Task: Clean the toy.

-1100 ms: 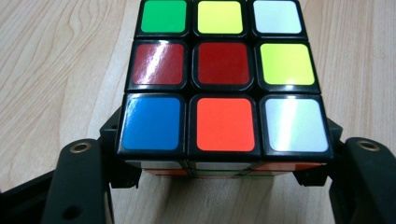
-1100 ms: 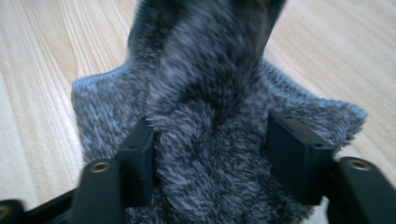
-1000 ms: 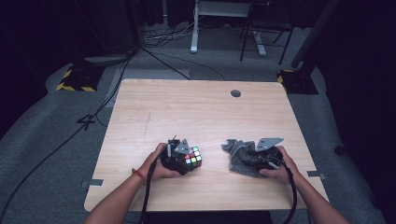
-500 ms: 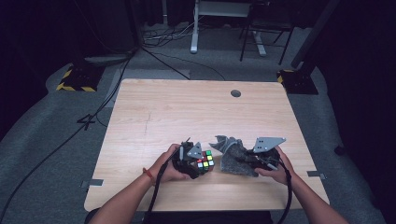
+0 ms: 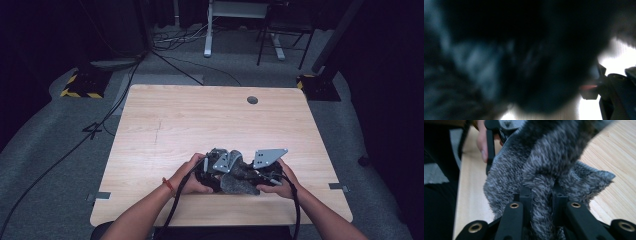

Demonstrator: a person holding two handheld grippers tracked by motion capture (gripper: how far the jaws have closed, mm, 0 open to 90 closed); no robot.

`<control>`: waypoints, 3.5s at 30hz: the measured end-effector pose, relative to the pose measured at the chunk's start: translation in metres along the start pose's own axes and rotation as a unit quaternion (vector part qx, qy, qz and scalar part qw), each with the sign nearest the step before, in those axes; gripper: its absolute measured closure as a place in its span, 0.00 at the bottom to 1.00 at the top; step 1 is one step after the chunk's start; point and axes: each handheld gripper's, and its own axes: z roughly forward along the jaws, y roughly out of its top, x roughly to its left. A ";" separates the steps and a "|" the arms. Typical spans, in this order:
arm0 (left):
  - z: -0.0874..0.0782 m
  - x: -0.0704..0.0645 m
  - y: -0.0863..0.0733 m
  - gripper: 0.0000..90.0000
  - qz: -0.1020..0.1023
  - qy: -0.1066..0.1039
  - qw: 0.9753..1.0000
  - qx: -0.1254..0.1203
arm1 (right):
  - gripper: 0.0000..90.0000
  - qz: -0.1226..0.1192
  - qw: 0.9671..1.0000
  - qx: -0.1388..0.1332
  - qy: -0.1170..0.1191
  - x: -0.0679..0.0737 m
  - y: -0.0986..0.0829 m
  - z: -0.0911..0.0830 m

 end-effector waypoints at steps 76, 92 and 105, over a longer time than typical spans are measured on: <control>-0.017 -0.007 0.002 0.38 0.013 0.016 1.000 0.005 | 0.86 0.009 0.998 0.011 -0.068 -0.011 -0.005 -0.005; -0.003 -0.010 0.012 0.38 0.023 0.026 0.999 0.019 | 0.86 -0.013 1.000 -0.011 -0.025 0.011 0.011 0.006; -0.010 -0.008 0.009 0.38 0.018 0.019 1.000 0.011 | 0.86 0.017 0.998 0.006 -0.063 -0.011 -0.008 -0.007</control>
